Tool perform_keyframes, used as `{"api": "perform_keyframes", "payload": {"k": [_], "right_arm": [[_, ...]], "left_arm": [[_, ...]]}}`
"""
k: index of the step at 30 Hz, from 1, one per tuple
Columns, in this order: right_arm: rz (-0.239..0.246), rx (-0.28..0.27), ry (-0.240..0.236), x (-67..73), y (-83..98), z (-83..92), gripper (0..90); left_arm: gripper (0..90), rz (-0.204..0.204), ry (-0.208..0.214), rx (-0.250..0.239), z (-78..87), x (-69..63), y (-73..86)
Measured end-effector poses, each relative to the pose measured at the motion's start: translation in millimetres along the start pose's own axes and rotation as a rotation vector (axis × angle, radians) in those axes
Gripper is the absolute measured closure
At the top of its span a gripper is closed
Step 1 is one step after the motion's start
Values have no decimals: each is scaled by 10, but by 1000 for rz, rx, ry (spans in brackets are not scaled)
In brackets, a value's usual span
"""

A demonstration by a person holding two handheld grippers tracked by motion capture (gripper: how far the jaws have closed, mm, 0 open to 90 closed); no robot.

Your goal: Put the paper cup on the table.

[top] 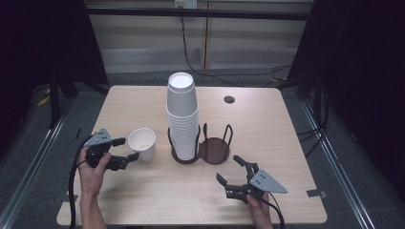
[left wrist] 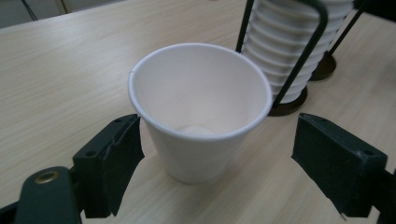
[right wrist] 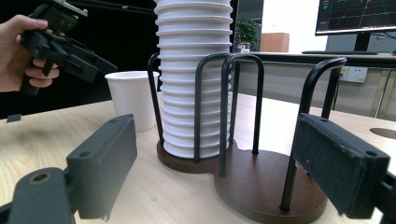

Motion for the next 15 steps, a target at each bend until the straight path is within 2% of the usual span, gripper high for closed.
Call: {"api": "perform_keyframes", "payload": {"k": [3, 7, 10, 12, 14, 15], "right_arm": [[0, -1, 1, 0, 0, 1, 132], [0, -3, 0, 0, 0, 1, 131], [1, -5, 5, 0, 0, 4, 131], [0, -6, 2, -2, 1, 3, 131], [0, -6, 2, -2, 1, 3, 131], [0, -6, 2, -2, 1, 3, 131]], "left_arm": [[157, -5, -4, -26, 23, -55, 1], [157, -7, -10, -90, 53, -139, 10], [157, -7, -38, -121, 62, -209, 32], [157, 6, -29, -164, 59, -260, 48], [157, 14, -56, -225, 57, -301, 63], [157, 3, -73, -237, 56, -324, 70]]}}
Point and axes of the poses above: each handheld gripper's, and its own axes: z roughly backward along the jaws, y roughly out of its underside, x roughly to its left, the point moved 1 cm from there along -z, roughly forward along the jaws
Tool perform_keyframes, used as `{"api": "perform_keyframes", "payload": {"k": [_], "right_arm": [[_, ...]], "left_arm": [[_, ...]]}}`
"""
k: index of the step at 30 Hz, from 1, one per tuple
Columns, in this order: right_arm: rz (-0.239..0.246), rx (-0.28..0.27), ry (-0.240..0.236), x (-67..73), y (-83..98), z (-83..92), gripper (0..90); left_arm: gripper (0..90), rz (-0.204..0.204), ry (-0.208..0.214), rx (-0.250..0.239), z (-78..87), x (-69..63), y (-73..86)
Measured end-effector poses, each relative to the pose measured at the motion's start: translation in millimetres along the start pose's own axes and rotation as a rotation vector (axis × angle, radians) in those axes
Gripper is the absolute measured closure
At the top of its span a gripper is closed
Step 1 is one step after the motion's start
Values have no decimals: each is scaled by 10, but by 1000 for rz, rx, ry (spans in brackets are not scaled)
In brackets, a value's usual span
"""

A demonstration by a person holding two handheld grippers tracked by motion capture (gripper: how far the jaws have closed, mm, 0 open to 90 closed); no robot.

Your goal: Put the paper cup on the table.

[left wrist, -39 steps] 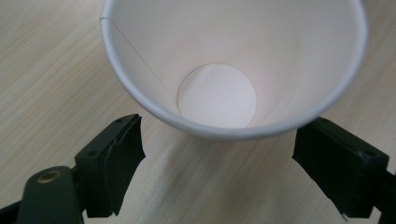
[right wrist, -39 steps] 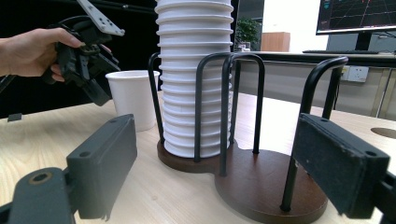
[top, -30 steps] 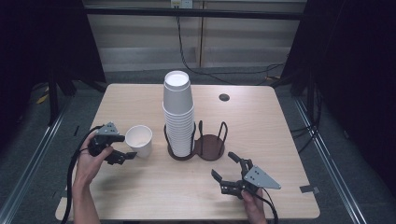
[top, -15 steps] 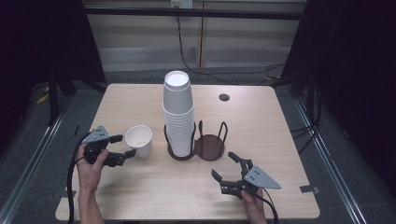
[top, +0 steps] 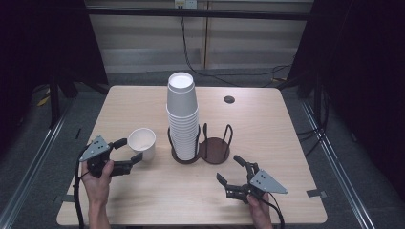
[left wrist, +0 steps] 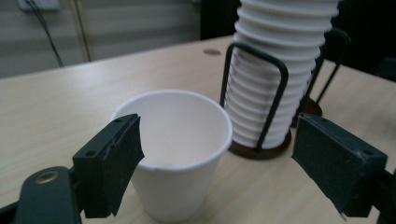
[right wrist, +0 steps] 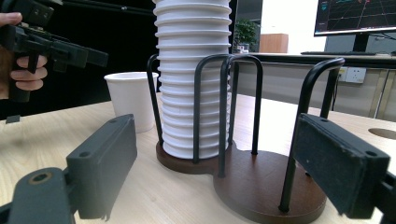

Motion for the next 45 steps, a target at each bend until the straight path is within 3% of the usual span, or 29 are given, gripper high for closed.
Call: {"api": "perform_keyframes", "payload": {"k": [4, 6, 7, 8, 9, 10, 16, 18, 24, 28, 30, 31, 33, 35, 36, 40, 42, 44, 45], "right_arm": [[0, 1, 5, 1, 0, 1, 131], [1, 1, 3, 0, 0, 1, 131], [1, 0, 5, 1, 0, 1, 131], [1, 0, 5, 1, 0, 1, 131], [1, 1, 3, 1, 0, 1, 131], [0, 1, 3, 0, 0, 1, 131], [1, 0, 4, 1, 0, 2, 131], [1, 1, 3, 1, 0, 1, 131], [1, 2, 5, 2, 0, -2, 130], [-1, 5, 3, 0, 0, -2, 130], [0, 2, 1, -1, 0, -2, 130], [-2, 2, 0, 0, 0, -1, 130], [-1, 3, 1, -1, 0, 0, 130], [-2, 1, 0, -1, 0, 0, 130], [-2, 1, -1, -1, 0, 1, 129], [0, 3, -1, 1, 0, -3, 129], [-1, 3, 2, 2, 0, -3, 129], [-3, 10, 6, 5, 0, -7, 131], [-3, 11, 8, 4, 0, -8, 130]], "left_arm": [[157, -6, 28, -33, -46, -121, 30], [157, -17, 67, -49, -78, -194, 42], [157, -29, 52, -58, -95, -236, 52], [157, -39, 83, -53, -119, -265, 66], [157, -49, 69, -55, -146, -297, 78], [157, -38, 82, -64, -174, -328, 94], [157, -88, 145, -54, -321, -509, 153], [156, -72, 161, -80, -357, -579, 193], [152, -85, 135, -126, -405, -727, 335], [150, -75, 156, -134, -427, -804, 416], [154, -95, 160, -131, -438, -839, 427], [155, -74, 148, -159, -445, -866, 447], [152, -86, 130, -173, -452, -874, 497], [152, -65, 125, -195, -449, -897, 560], [156, -81, 114, -225, -429, -905, 570], [153, -113, 139, -264, -392, -944, 597], [153, -71, 119, -298, -373, -924, 610], [146, -86, 90, -299, -370, -953, 614], [149, -96, 105, -302, -375, -959, 611]]}}
Point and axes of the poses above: each handheld gripper's, and its own axes: z roughly backward along the jaws, y roughly out of its underside, x roughly to its left, the point moved 1 cm from there along -z, roughly forward along the jaws
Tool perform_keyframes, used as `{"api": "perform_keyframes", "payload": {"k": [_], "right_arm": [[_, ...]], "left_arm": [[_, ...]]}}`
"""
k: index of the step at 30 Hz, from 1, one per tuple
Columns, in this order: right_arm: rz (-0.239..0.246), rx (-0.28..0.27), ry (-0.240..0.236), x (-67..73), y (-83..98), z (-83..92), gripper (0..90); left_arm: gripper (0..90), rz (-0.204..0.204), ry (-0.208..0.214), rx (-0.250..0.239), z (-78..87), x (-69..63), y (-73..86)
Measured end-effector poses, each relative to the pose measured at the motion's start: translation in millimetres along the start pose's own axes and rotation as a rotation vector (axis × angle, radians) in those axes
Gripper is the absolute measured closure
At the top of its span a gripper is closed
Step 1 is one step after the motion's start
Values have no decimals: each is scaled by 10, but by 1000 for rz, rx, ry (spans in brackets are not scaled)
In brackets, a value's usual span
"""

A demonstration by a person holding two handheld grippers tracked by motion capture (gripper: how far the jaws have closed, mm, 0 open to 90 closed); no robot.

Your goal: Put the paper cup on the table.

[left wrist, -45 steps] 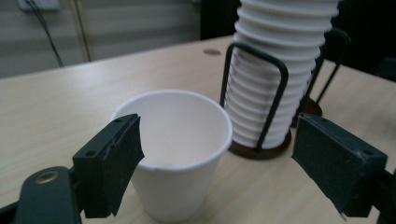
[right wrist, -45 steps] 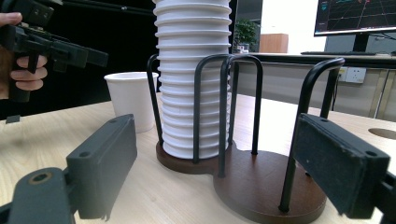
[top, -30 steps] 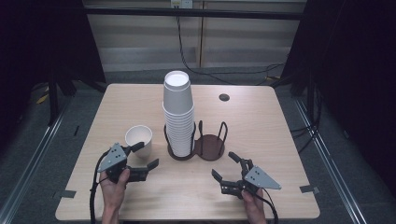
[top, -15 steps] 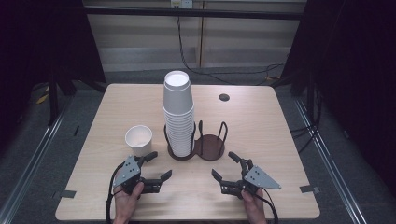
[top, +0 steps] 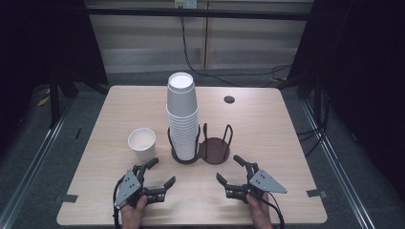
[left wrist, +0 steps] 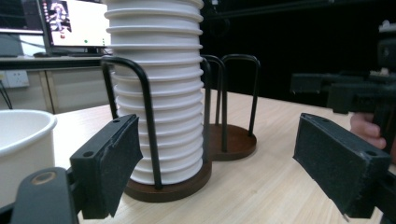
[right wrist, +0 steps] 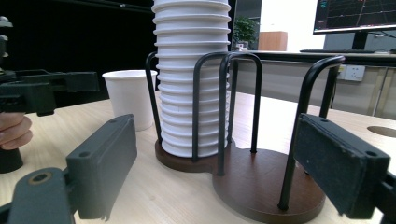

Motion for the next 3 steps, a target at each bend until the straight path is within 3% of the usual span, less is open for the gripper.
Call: {"api": "perform_keyframes", "payload": {"k": [3], "right_arm": [[1, 6, 21, 0, -2, -5, 129]], "left_arm": [[155, 11, 1, 5, 2, 28, 0]]}}
Point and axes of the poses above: each handheld gripper's, and its own axes: z roughly backward along the jaws, y roughly out of its underside, x roughly to its left, the point moved 1 cm from there along -z, roughly forward along the jaws
